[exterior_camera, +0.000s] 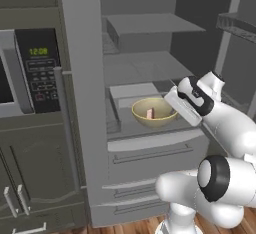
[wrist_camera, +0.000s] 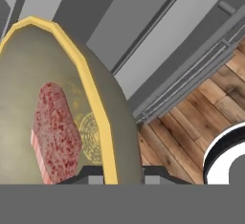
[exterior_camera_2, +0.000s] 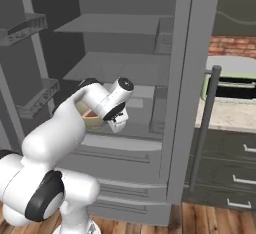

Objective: Place one of the steaks on the plate and the other in the bowl. Then place the bowl in the fridge.

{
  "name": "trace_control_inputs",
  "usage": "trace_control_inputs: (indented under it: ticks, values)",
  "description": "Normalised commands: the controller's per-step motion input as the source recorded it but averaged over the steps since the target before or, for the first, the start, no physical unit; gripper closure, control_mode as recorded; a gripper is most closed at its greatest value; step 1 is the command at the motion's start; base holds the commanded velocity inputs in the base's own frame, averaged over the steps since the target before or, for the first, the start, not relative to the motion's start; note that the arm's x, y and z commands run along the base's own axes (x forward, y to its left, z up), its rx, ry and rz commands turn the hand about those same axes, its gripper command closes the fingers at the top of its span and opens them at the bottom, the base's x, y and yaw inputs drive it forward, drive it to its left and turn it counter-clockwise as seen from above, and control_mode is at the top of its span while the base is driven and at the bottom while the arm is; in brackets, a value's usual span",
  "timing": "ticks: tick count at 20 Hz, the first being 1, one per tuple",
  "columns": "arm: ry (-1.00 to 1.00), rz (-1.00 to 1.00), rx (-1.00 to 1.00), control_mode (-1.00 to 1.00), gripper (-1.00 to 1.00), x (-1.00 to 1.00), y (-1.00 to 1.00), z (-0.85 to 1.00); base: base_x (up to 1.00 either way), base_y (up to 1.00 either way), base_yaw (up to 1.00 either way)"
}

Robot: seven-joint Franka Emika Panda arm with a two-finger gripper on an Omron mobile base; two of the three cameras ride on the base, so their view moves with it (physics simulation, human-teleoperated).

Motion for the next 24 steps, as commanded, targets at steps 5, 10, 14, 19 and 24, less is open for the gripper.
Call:
trace_control_inputs:
  ticks: [5, 10, 14, 19, 24]
  values:
    - [0.0, 0.0, 0.0, 1.0, 1.0, 0.0, 0.0, 0.0, 0.34, 0.0, 0.0]
    - [0.0, 0.0, 0.0, 1.0, 1.0, 0.0, 0.0, 0.0, 0.37, 0.0, 0.0]
    - [0.0, 0.0, 0.0, 1.0, 1.0, 0.0, 0.0, 0.0, 0.53, 0.0, 0.0]
    - [0.0, 0.0, 0.0, 1.0, 1.0, 0.0, 0.0, 0.0, 0.42, 0.0, 0.0]
    - [0.0, 0.0, 0.0, 1.0, 1.0, 0.0, 0.0, 0.0, 0.01, 0.0, 0.0]
